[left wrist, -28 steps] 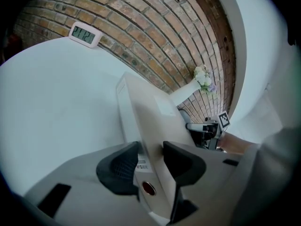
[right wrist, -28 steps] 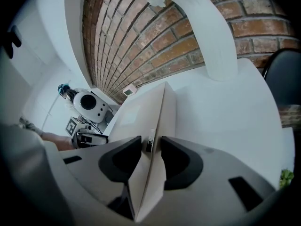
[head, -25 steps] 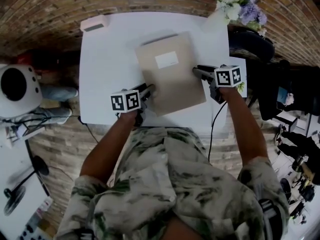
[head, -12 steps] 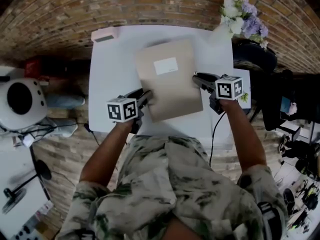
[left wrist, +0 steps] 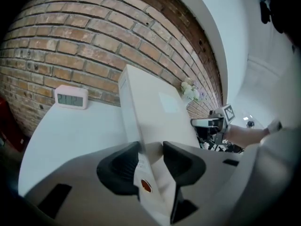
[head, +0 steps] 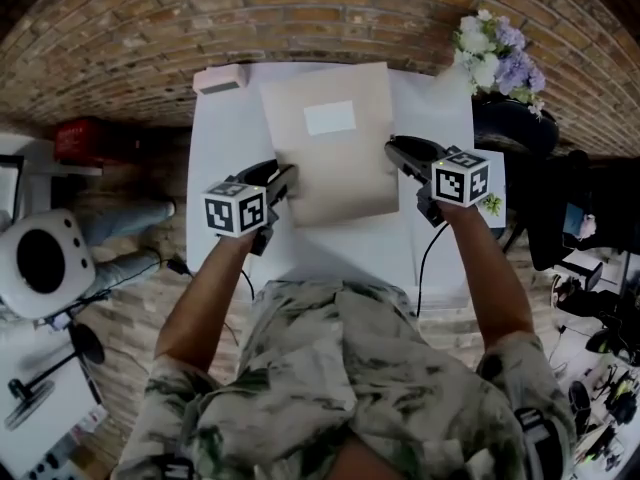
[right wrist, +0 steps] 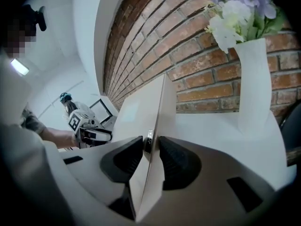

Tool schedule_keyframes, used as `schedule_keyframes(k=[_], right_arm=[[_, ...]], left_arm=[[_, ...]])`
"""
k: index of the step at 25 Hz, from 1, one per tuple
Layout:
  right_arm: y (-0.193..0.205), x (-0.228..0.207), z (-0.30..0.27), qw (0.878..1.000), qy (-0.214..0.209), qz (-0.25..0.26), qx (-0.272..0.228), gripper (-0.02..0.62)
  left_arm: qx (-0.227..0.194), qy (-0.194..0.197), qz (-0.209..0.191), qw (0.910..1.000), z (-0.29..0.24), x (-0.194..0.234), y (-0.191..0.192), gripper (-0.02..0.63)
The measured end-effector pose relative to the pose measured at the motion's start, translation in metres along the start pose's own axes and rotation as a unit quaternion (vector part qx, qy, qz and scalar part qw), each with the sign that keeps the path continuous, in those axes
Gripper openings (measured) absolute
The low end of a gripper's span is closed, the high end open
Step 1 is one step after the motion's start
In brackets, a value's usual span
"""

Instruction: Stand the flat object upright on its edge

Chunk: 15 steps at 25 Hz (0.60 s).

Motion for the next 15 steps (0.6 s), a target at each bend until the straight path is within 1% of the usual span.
schedule_keyframes(k=[7,15], right_arm=[[-0.018,0.002,-0.022,0.999,0.012,0.025,-0.026,0.127],[-0.041,-0.002,-0.045,0.996,0.030,0.072,-0.050,0.123]], left_arm=[[-0.014,0.011,-0.049,0.9986,-0.011,0.022,-0.038,0.176],[-0.032,0.023,-0.110,0.9932,-0.030,0.043,-0.081,0.176]])
Point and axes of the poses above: the fingertips, and each gripper's own axes: z backward along the fingers, x to its left, y out of its underside, the point moved 5 cm from there along z, backward along the fingers, and after that the axes turned 13 degrees about -x, right-handed, at the moved point
